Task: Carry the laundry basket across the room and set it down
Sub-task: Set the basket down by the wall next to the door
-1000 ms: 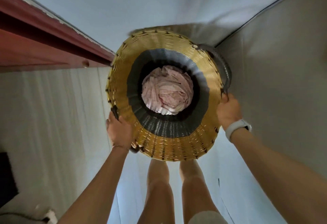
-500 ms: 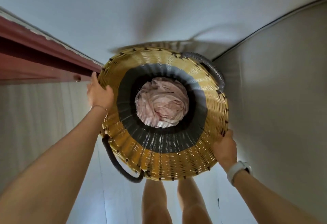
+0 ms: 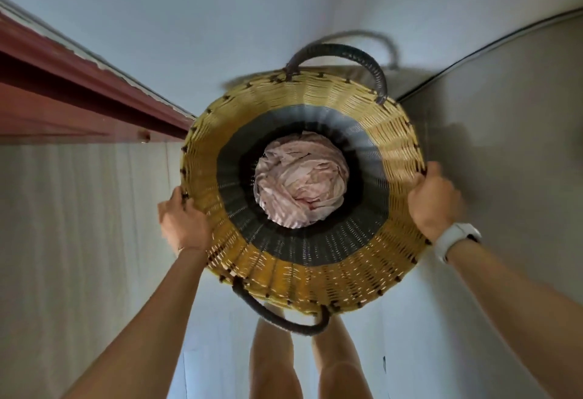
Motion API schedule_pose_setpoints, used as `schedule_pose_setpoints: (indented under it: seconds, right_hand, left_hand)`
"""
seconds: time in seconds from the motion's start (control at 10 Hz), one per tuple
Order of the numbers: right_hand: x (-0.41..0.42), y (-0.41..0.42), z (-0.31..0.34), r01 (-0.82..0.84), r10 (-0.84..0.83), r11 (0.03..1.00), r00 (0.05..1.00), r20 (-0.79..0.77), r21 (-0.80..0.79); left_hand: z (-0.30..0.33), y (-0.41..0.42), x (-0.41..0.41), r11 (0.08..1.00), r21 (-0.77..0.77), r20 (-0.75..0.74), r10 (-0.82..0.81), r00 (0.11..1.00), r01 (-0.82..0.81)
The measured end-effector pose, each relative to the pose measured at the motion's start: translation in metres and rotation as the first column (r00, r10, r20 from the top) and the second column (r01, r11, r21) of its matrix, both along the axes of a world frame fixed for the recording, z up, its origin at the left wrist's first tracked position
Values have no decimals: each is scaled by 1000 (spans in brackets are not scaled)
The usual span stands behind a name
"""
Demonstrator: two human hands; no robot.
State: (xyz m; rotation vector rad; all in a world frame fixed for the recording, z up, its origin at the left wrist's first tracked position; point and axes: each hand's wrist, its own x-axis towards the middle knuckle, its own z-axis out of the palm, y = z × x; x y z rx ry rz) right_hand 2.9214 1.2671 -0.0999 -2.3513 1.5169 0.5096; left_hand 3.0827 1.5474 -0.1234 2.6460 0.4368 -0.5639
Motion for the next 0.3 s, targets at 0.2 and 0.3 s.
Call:
schedule_pose_setpoints:
  seconds: [0.2,0.3]
  right_hand:
    - [8,-14,-21,24,-26,999,997,74,25]
    - [15,-18,-28,69,-84,993,983,163,95]
  left_hand:
    - [-13,-6,-18,1000,-14,-45,12,999,-12]
    - [-13,-6,-14,1000,11,-47,-16,999,16]
